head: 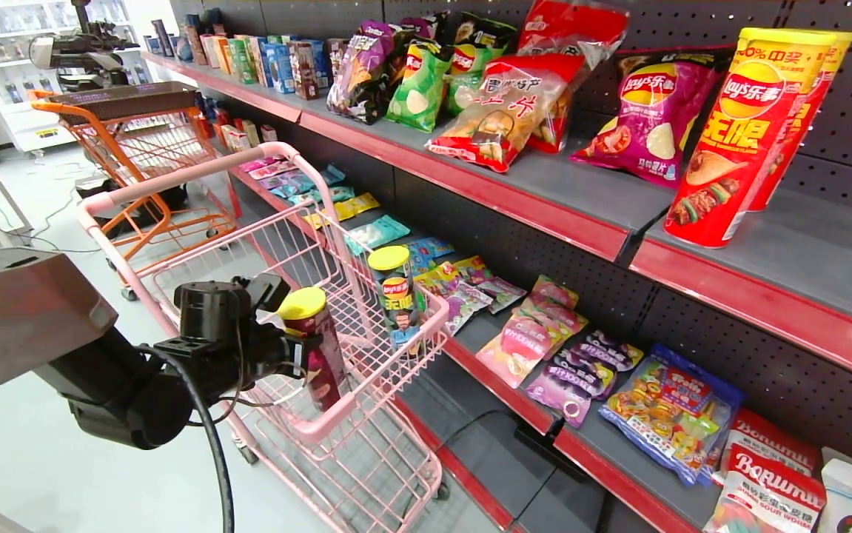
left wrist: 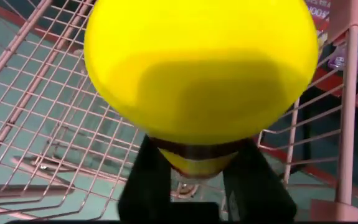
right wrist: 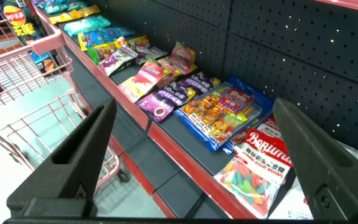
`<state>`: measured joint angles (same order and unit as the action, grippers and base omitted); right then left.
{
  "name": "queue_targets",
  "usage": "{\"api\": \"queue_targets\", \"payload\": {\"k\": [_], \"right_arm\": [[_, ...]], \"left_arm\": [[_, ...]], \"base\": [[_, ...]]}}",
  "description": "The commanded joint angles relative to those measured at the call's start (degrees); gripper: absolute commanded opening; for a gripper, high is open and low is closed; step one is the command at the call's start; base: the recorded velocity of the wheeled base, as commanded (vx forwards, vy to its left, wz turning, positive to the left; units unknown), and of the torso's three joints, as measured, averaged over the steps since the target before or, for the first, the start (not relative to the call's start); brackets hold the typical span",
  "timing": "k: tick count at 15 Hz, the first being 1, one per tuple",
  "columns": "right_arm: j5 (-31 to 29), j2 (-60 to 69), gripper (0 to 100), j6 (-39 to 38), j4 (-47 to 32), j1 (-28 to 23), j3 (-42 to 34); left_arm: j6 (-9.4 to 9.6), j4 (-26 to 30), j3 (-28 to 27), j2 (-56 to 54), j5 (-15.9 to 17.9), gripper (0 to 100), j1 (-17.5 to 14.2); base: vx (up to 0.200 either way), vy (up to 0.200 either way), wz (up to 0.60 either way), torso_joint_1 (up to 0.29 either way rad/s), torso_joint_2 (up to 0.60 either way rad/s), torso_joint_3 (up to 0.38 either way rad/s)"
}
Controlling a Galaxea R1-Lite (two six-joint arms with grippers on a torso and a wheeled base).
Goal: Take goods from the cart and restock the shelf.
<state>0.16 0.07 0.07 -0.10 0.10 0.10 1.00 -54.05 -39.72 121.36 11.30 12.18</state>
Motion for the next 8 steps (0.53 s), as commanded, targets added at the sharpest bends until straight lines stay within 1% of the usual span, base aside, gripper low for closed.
{"api": "queue_targets", "payload": {"k": [1, 2, 3, 4, 5, 6, 8], "right_arm": [[0.02, -0.07, 100, 0.01, 0.01, -0.01, -0.1], [0.02, -0.07, 100, 0.01, 0.01, -0.01, -0.01], [0.02, -0.07, 100, 0.01, 0.01, -0.01, -0.01], [0.02, -0.07, 100, 0.01, 0.01, -0.01, -0.01], [0.02, -0.07, 100, 0.01, 0.01, -0.01, -0.1], [0.02, -0.07, 100, -0.07, 0.01, -0.01, -0.01], [0.02, -0.07, 100, -0.07, 0.01, -0.01, -0.01]], "left_arm": [[-0.03, 0.09, 0.43, -1.21, -0.49, 0, -0.05], [-0.12, 0.18, 0.61, -2.09, -0.49, 0, -0.05], [-0.21, 1.06, 0.69, -5.61, -0.49, 0, -0.14], [-0.47, 2.99, 0.34, -9.38, -0.75, 0, -0.14], [-0.47, 3.34, 0.25, -10.09, -0.93, 0, -0.23], [-0.56, 10.02, -1.5, -17.91, -1.81, 0, -0.49], [-0.65, 19.34, -5.37, -27.75, -1.81, 0, -0.58]], "base": [[0.0, 0.0, 0.0, 0.0, 0.0, 0.0], [0.0, 0.0, 0.0, 0.0, 0.0, 0.0], [0.0, 0.0, 0.0, 0.0, 0.0, 0.0], [0.0, 0.0, 0.0, 0.0, 0.0, 0.0], [0.0, 0.0, 0.0, 0.0, 0.0, 0.0], [0.0, 0.0, 0.0, 0.0, 0.0, 0.0], [0.0, 0.0, 0.0, 0.0, 0.0, 0.0]]}}
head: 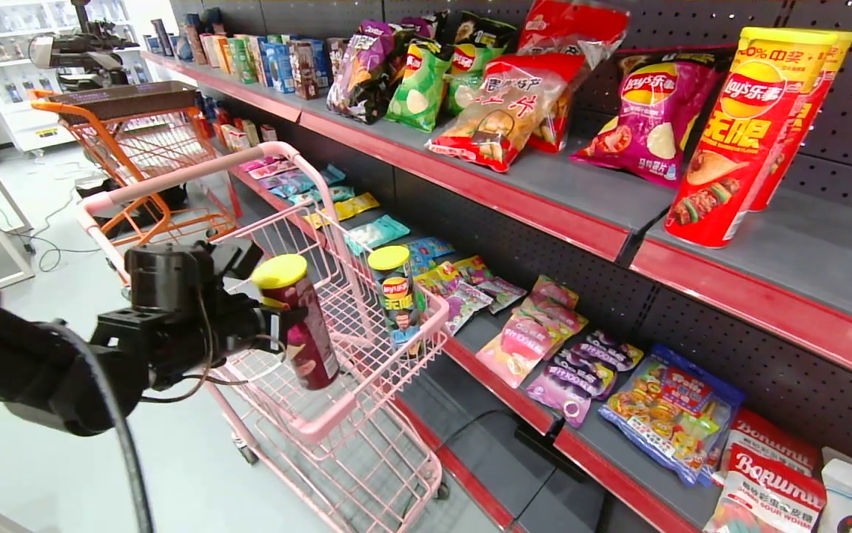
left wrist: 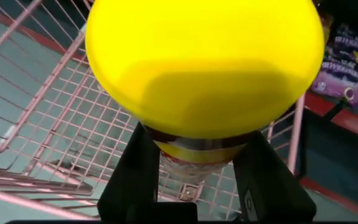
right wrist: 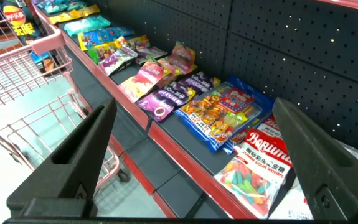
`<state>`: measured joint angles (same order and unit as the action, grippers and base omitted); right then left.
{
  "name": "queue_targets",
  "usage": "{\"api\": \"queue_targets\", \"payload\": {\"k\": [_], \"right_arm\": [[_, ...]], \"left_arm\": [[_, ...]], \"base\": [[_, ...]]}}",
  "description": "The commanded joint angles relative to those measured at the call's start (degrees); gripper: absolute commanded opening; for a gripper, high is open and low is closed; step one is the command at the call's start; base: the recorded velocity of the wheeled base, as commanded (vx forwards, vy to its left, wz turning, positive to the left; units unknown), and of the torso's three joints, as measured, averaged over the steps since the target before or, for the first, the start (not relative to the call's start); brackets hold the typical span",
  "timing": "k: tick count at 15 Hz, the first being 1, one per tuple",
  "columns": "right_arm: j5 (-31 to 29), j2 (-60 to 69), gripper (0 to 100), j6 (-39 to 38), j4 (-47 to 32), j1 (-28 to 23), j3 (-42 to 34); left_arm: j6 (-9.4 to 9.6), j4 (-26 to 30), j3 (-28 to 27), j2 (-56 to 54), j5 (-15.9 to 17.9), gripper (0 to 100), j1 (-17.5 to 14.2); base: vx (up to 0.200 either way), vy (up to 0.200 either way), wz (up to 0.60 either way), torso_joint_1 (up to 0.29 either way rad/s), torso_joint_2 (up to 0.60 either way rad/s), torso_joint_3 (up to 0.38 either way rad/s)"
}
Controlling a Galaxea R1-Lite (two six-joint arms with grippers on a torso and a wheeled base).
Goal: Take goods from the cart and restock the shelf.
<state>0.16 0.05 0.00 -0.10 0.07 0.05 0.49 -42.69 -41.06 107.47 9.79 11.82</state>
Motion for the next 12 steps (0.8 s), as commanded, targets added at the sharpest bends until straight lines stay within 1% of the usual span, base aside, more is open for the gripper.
{"api": "queue_targets", "payload": {"k": [1, 2, 3, 4, 6, 7, 8, 10, 11, 12], "right_arm": [[0.02, -0.05, 100, -0.09, 0.01, 0.01, 0.04], [0.02, -0.05, 100, -0.09, 0.01, 0.1, 0.04], [0.02, -0.05, 100, -0.09, 0.01, 0.1, -0.05], [0.02, -0.05, 100, -0.09, 0.01, 0.01, -0.05], [0.02, -0.05, 100, 0.0, 0.01, 0.1, -0.05], [-0.07, -0.05, 100, 0.0, 0.01, 0.1, 0.04], [-0.07, -0.05, 100, 0.0, 0.01, 0.01, 0.04], [-0.16, -0.05, 100, 0.0, 0.01, 0.01, -0.05], [-0.16, -0.05, 100, 0.0, 0.01, 0.01, -0.05], [-0.16, -0.05, 100, 0.0, 0.01, 0.01, 0.04]], "left_arm": [[-0.14, 15.01, -6.93, -20.2, -0.3, 0, -0.22], [-0.05, 21.33, -9.04, -25.65, -0.3, 0, -0.14], [-0.05, 22.21, -9.3, -26.44, -0.3, 0, -0.14], [-0.05, 30.39, -11.68, -34.96, -0.3, 0, -0.05], [0.04, 36.54, -10.53, -45.51, -0.82, 0, -0.05], [0.13, 39.0, -9.57, -49.02, -1.53, 0, -0.14], [0.3, 43.31, -7.11, -55.7, -3.9, 0, -0.31], [0.39, 44.54, -0.34, -64.93, -9.09, 0, -0.4], [0.39, 44.54, 0.36, -65.9, -9.61, 0, -0.4], [0.57, 45.15, 3.97, -71.52, -13.22, 0, -0.4]], "base": [[0.0, 0.0, 0.0, 0.0, 0.0, 0.0], [0.0, 0.0, 0.0, 0.0, 0.0, 0.0], [0.0, 0.0, 0.0, 0.0, 0.0, 0.0], [0.0, 0.0, 0.0, 0.0, 0.0, 0.0], [0.0, 0.0, 0.0, 0.0, 0.0, 0.0], [0.0, 0.0, 0.0, 0.0, 0.0, 0.0], [0.0, 0.0, 0.0, 0.0, 0.0, 0.0], [0.0, 0.0, 0.0, 0.0, 0.0, 0.0], [0.0, 0.0, 0.0, 0.0, 0.0, 0.0], [0.0, 0.0, 0.0, 0.076, -0.25, -0.159]]}}
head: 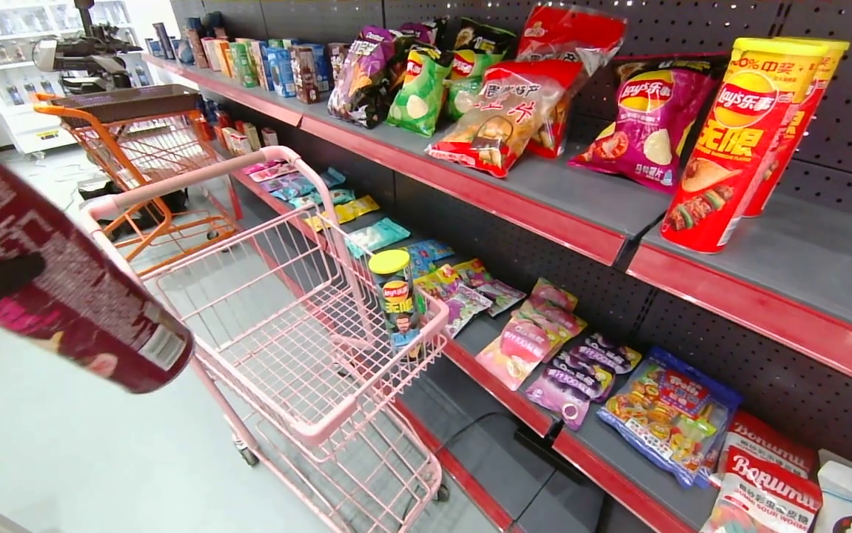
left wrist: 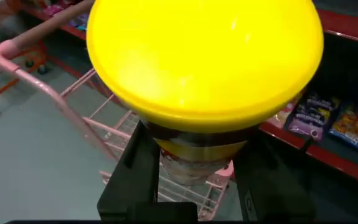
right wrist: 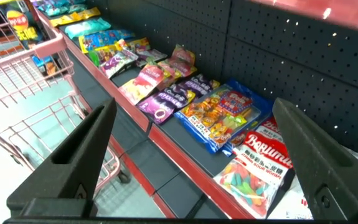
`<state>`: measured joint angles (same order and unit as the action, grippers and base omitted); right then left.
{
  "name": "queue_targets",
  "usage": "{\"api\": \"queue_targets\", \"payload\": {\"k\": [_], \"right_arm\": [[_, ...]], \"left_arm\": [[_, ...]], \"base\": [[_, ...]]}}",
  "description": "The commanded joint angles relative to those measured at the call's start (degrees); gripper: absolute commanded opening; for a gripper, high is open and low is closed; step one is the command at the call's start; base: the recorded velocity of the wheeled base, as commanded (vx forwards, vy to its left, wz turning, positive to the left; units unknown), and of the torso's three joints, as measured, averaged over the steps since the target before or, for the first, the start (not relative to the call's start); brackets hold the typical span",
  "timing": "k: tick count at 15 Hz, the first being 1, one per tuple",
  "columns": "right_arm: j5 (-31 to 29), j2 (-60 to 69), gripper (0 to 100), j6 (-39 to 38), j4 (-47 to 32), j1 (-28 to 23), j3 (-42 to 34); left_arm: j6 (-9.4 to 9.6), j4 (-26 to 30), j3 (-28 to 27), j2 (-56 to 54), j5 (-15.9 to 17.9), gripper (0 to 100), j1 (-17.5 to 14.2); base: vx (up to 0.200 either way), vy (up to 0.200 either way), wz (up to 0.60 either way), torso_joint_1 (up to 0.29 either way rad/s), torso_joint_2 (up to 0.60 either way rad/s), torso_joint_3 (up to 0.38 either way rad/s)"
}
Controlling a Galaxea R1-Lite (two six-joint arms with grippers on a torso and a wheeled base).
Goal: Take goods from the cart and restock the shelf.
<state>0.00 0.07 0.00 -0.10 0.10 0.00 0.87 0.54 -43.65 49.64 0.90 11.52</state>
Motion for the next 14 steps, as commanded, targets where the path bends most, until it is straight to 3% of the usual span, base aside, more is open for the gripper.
{"api": "queue_targets", "payload": {"k": [1, 2, 3, 4, 9, 14], "right_arm": [[0.0, -0.07, 100, 0.0, 0.01, -0.01, 0.0], [0.0, -0.07, 100, 0.0, 0.01, -0.01, 0.0], [0.0, -0.07, 100, 0.0, 0.01, -0.01, 0.0], [0.0, -0.07, 100, 0.0, 0.01, -0.01, 0.09], [0.0, -0.07, 100, 0.0, 0.01, 0.08, 0.09], [0.0, -0.07, 100, -0.09, 0.01, -0.01, 0.09]], "left_arm": [[1.51, 4.03, 8.23, -17.21, -9.25, 0, -0.45], [3.97, 7.02, 8.59, -19.41, -13.38, 0, -0.71], [3.97, 7.02, 8.59, -19.41, -13.38, 0, -0.71], [4.94, 11.68, 9.29, -23.27, -14.09, 0, -0.62], [4.94, 12.65, 10.7, -28.19, -14.0, 0, -0.53], [5.11, 12.65, 18.69, -36.9, -11.89, 0, -0.45]], "base": [[0.0, 0.0, 0.0, 0.115, -0.37, -0.242], [0.0, 0.0, 0.0, 0.149, -0.45, -0.286], [0.0, 0.0, 0.0, 0.173, -0.5, -0.33], [0.0, 0.0, 0.0, 0.193, -0.52, -0.334], [0.0, 0.0, 0.0, 0.213, -0.57, -0.357], [0.0, 0.0, 0.0, 0.196, -0.48, -0.288]]}}
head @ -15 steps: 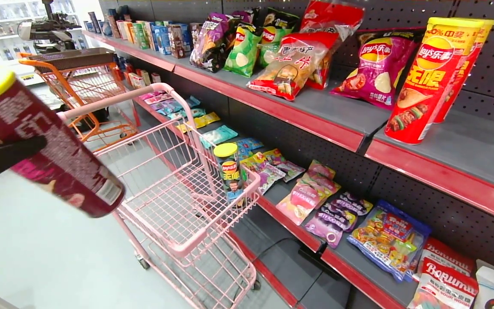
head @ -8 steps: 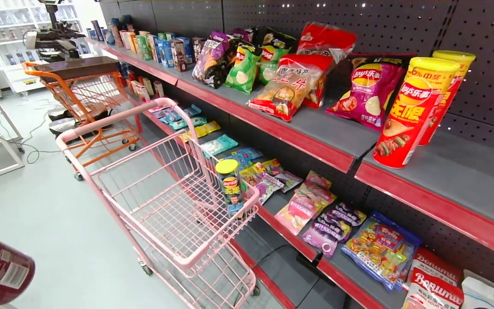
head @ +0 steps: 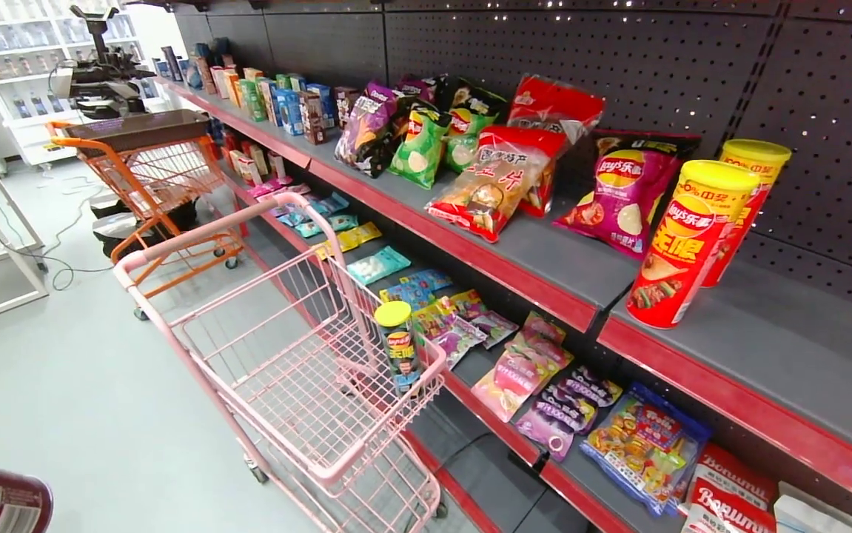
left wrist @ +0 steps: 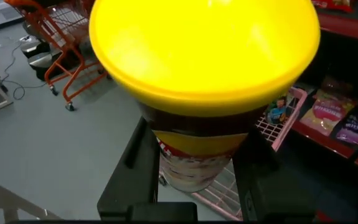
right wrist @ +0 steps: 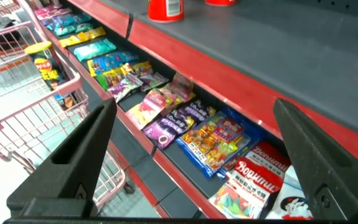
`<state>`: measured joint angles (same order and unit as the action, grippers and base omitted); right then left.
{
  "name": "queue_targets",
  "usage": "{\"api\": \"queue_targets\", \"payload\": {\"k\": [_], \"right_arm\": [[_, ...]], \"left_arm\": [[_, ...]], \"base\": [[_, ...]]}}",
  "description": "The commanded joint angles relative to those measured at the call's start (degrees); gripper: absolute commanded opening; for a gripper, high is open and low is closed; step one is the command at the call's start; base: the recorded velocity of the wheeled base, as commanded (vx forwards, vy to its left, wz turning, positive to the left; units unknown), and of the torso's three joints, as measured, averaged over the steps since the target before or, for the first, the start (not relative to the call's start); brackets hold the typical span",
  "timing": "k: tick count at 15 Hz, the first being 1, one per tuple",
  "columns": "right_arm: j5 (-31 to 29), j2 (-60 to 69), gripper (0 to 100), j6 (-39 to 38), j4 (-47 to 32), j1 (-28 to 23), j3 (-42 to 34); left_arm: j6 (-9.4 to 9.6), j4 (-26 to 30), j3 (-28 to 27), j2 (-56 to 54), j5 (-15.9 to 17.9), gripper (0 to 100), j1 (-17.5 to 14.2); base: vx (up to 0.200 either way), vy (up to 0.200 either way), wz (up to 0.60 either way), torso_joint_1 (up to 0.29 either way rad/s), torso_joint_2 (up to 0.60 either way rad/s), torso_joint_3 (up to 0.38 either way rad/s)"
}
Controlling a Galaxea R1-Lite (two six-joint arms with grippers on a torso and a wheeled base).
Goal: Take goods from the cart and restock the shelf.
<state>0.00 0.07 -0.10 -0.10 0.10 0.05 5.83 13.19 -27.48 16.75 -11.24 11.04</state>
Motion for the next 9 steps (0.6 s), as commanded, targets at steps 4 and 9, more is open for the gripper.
{"api": "queue_targets", "payload": {"k": [4, 9], "right_arm": [[-0.09, -0.07, 100, 0.1, 0.01, -0.01, -0.05], [-0.09, -0.07, 100, 0.01, 0.01, -0.01, 0.04]], "left_arm": [[0.06, -0.01, 3.48, -5.15, 0.17, 0, 0.03], [0.15, -0.01, 4.27, -5.32, 0.34, 0, 0.03]], "base": [[0.0, 0.0, -0.3, 0.117, -0.29, -0.162], [0.0, 0.0, -0.6, 0.013, -0.01, -0.008]]}}
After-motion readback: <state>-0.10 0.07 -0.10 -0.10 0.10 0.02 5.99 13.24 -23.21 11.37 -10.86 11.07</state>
